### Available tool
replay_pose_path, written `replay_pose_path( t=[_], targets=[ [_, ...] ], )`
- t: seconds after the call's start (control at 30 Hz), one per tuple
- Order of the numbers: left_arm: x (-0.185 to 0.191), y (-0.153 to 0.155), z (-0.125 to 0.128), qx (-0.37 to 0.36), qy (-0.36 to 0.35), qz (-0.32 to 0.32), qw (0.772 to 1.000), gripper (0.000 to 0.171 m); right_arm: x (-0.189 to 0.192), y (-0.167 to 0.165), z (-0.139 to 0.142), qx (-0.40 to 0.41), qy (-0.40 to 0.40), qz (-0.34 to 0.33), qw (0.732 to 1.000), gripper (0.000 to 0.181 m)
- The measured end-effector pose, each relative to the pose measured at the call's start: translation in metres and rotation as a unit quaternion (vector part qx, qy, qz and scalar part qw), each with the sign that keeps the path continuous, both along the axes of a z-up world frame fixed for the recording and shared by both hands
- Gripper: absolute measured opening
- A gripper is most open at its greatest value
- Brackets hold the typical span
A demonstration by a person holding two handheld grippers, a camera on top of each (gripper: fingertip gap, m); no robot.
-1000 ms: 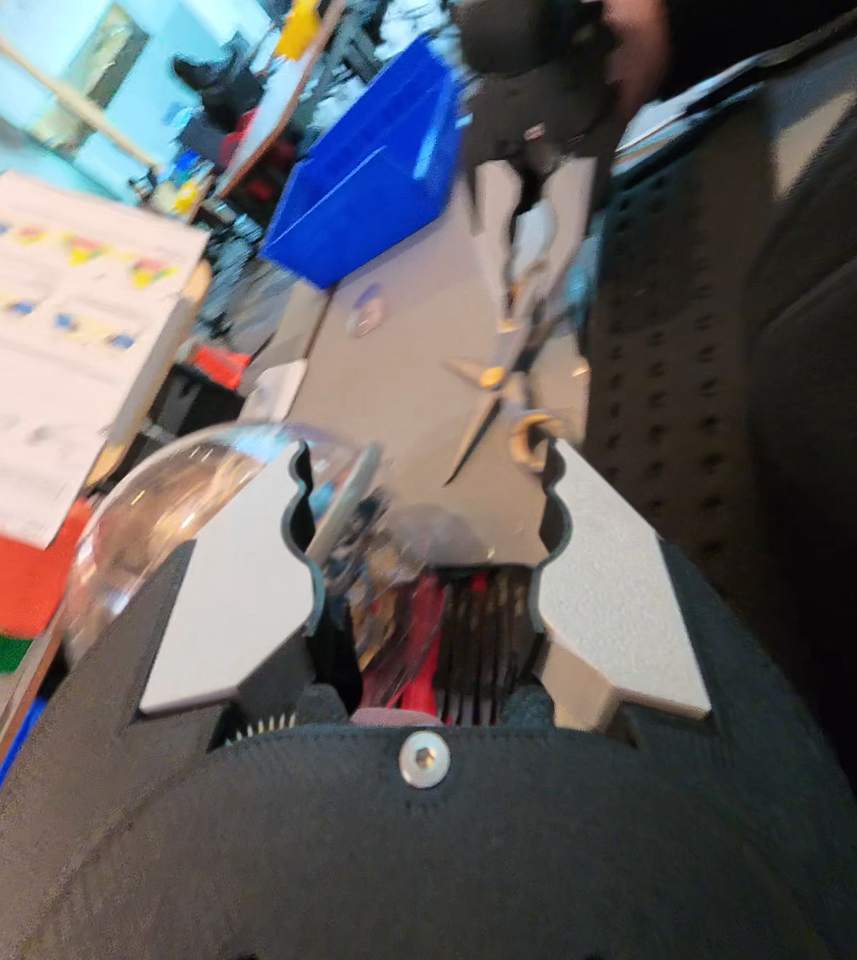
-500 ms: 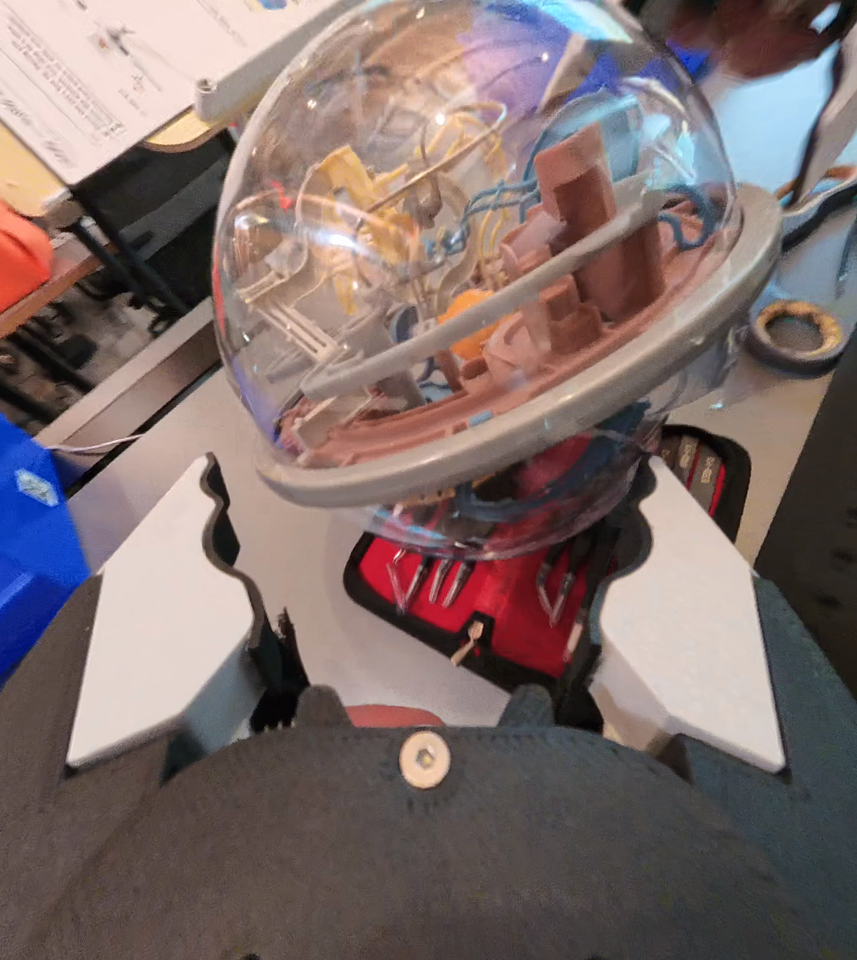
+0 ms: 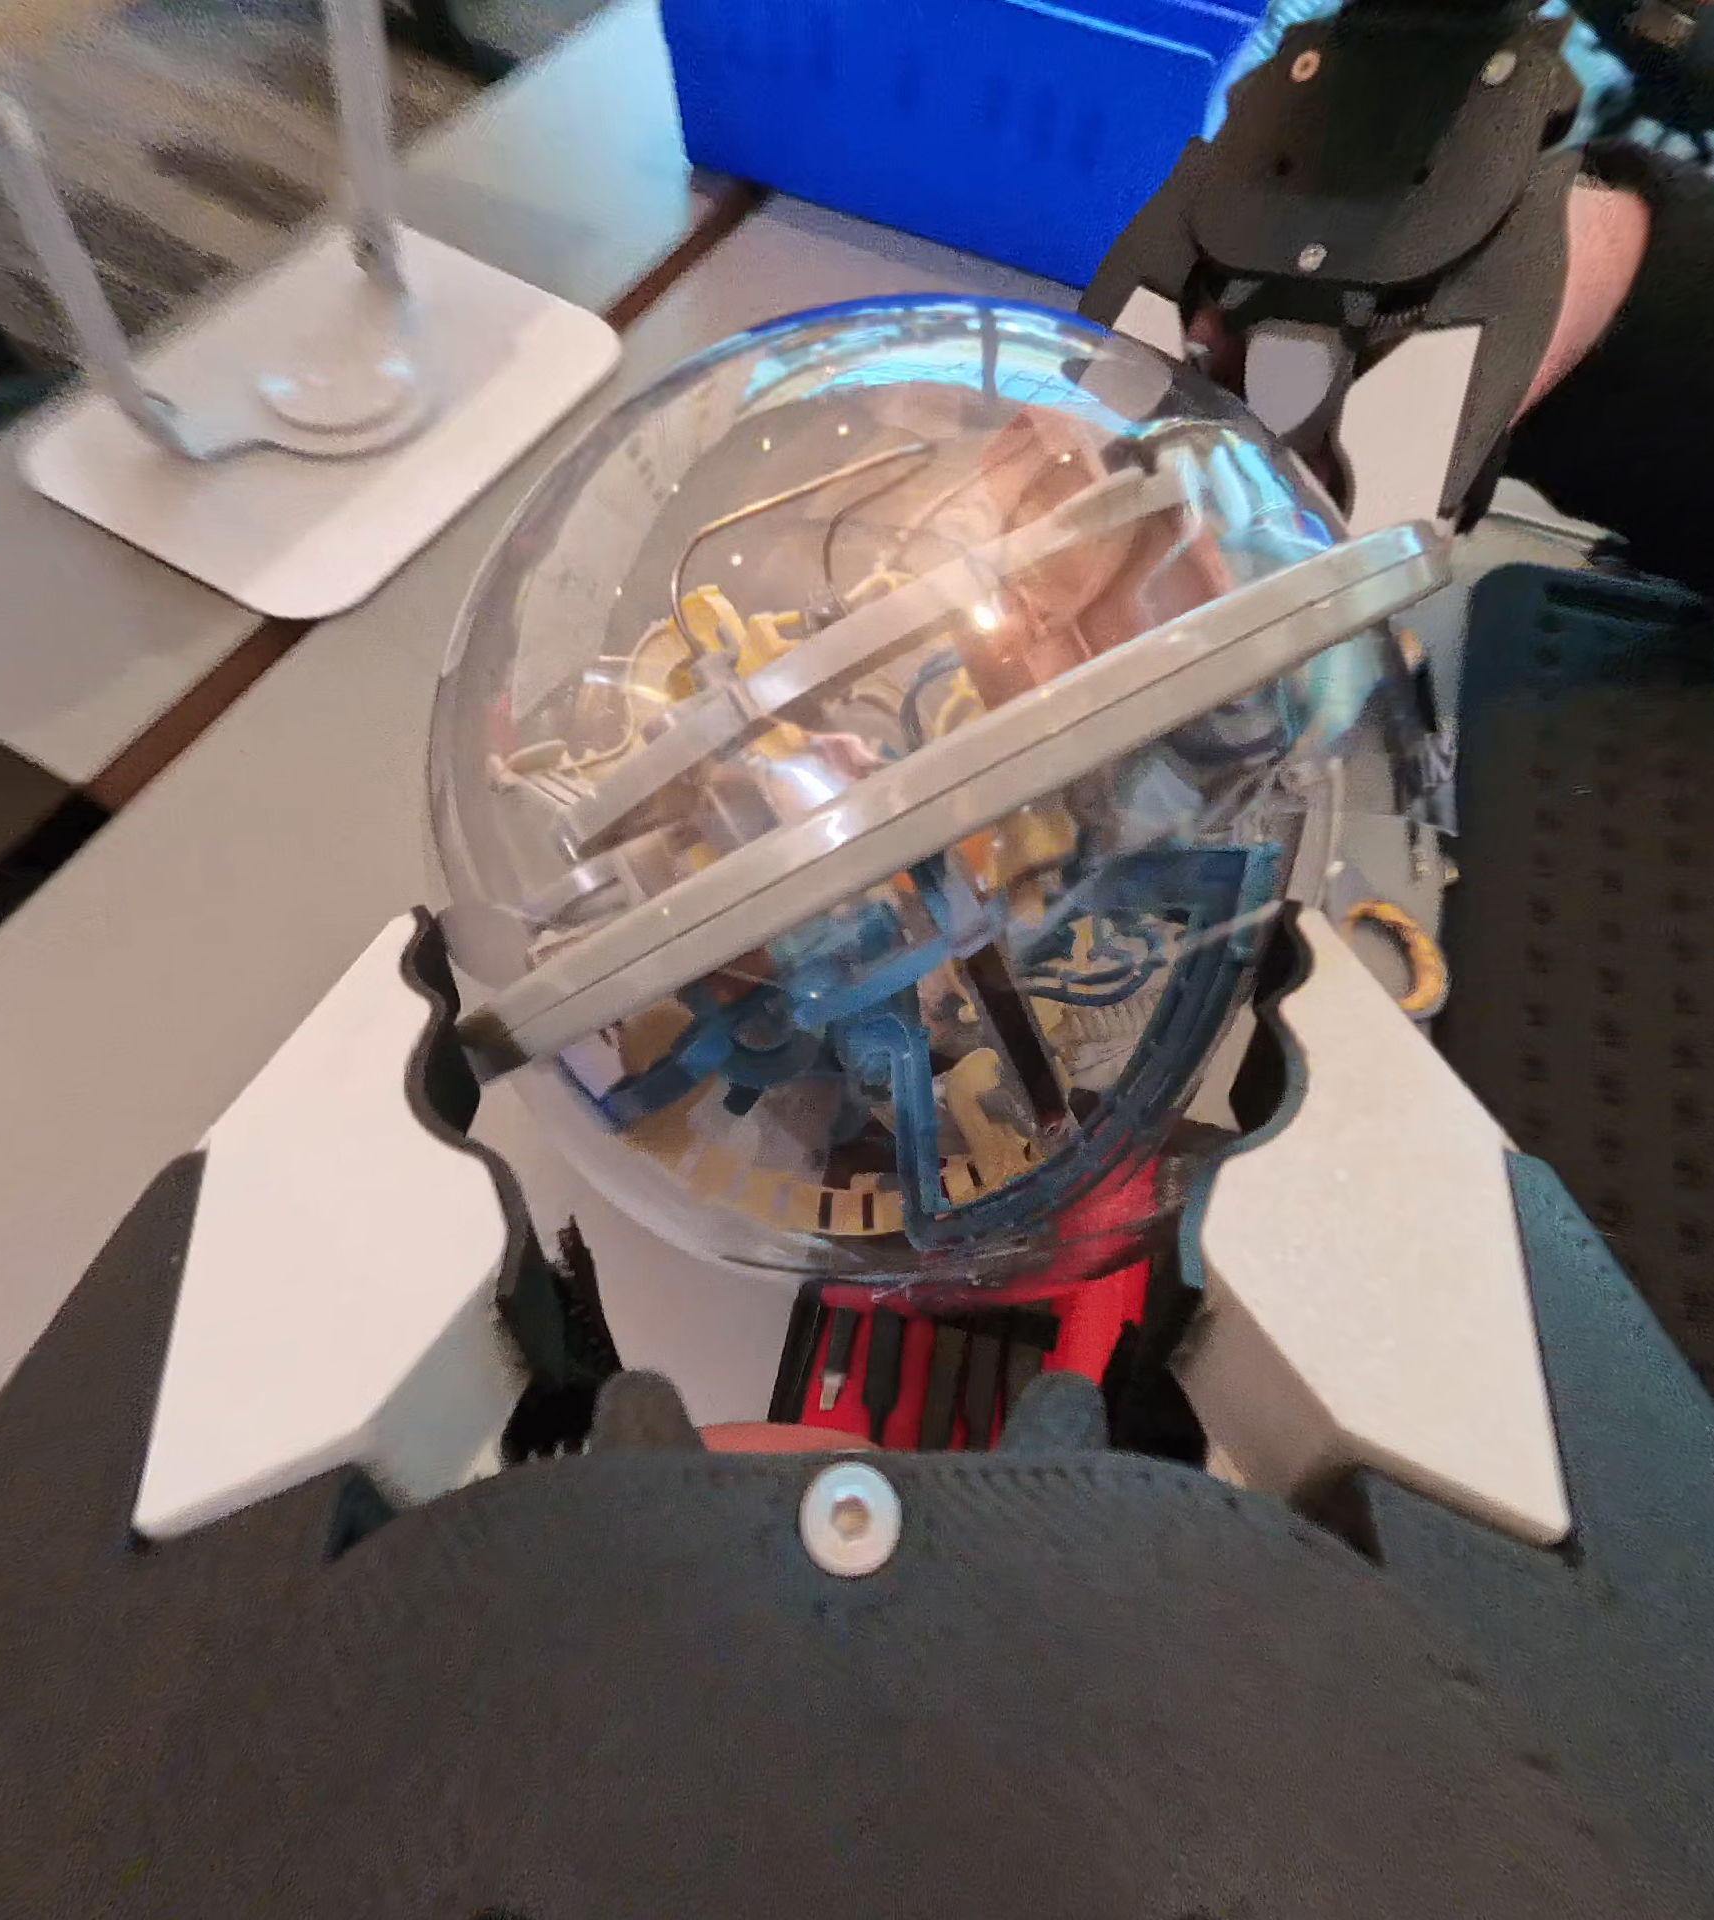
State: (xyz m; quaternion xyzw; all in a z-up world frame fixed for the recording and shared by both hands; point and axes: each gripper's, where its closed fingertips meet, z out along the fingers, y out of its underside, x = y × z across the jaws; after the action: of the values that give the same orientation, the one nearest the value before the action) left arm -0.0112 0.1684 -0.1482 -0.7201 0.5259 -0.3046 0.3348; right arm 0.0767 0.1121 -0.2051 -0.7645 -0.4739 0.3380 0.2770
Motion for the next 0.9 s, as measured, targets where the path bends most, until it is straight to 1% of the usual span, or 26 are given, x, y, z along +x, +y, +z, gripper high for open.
replay_pose_path(
  t=[0.07,0.1,0.13,0.17,0.2,0.23,0.27,0.33,0.37,0.43,0.5,0.53,0.6,0.67,0.7,0.73,0.77,0.8,0.87,0.9],
  targets=[
    [0.018,0.009,0.004,-0.049,0.021,-0.035,0.998,0.146,0.012,-0.005,0.004,-0.057,0.013,-0.004,0.998,0.089],
    [0.027,0.013,0.005,-0.071,0.037,-0.058,0.995,0.146,0.019,-0.007,0.002,-0.072,0.007,-0.005,0.997,0.084],
    [0.037,0.018,0.007,-0.084,0.054,-0.076,0.992,0.146,0.023,-0.009,-0.001,-0.09,0.004,-0.005,0.996,0.076],
    [0.048,0.023,0.008,-0.095,0.073,-0.089,0.989,0.145,0.026,-0.013,-0.003,-0.11,0.006,-0.004,0.994,0.079],
    [0.059,0.027,0.007,-0.106,0.093,-0.104,0.985,0.145,0.029,-0.017,-0.006,-0.125,0.005,-0.003,0.992,0.089],
    [0.07,0.03,0.007,-0.113,0.112,-0.122,0.98,0.145,0.033,-0.02,-0.009,-0.133,0.001,-0.004,0.991,0.094],
    [0.082,0.032,0.005,-0.122,0.128,-0.139,0.974,0.144,0.038,-0.022,-0.011,-0.135,-0.003,-0.01,0.991,0.093],
    [0.106,0.036,-0.001,-0.14,0.16,-0.165,0.963,0.144,0.054,-0.022,-0.007,-0.116,-0.003,-0.038,0.993,0.09],
    [0.117,0.037,-0.006,-0.146,0.181,-0.18,0.956,0.143,0.066,-0.019,0.001,-0.096,0.001,-0.059,0.994,0.089],
    [0.147,0.037,-0.01,-0.162,0.188,-0.198,0.948,0.146,0.096,-0.006,0.026,-0.021,-0.003,-0.122,0.992,0.091],
    [0.166,0.037,-0.012,-0.174,0.211,-0.214,0.938,0.145,0.115,0.005,0.063,0.07,0.009,-0.162,0.984,0.093],
    [0.176,0.037,-0.011,-0.175,0.211,-0.219,0.936,0.144,0.12,0.011,0.076,0.107,0.002,-0.178,0.978,0.098],
    [0.192,0.035,-0.01,-0.186,0.202,-0.221,0.936,0.142,0.115,0.019,0.088,0.153,-0.018,-0.179,0.972,0.098],
    [0.202,0.036,-0.01,-0.199,0.189,-0.213,0.938,0.142,0.108,0.032,0.085,0.189,-0.052,-0.18,0.964,0.099],
    [0.203,0.038,-0.011,-0.203,0.185,-0.207,0.939,0.144,0.108,0.041,0.08,0.197,-0.066,-0.186,0.96,0.103],
    [0.204,0.041,-0.01,-0.203,0.176,-0.201,0.942,0.146,0.11,0.049,0.076,0.197,-0.076,-0.196,0.958,0.11],
    [0.208,0.043,-0.005,-0.21,0.149,-0.195,0.946,0.145,0.115,0.056,0.072,0.194,-0.087,-0.206,0.955,0.109],
    [0.211,0.045,0.0,-0.212,0.122,-0.19,0.951,0.144,0.119,0.06,0.071,0.191,-0.092,-0.209,0.955,0.104],
    [0.214,0.05,0.009,-0.201,0.072,-0.181,0.96,0.145,0.123,0.064,0.069,0.18,-0.085,-0.208,0.958,0.103],
    [0.214,0.053,0.015,-0.195,0.045,-0.172,0.965,0.142,0.126,0.065,0.069,0.175,-0.087,-0.21,0.958,0.101]
  ],
)
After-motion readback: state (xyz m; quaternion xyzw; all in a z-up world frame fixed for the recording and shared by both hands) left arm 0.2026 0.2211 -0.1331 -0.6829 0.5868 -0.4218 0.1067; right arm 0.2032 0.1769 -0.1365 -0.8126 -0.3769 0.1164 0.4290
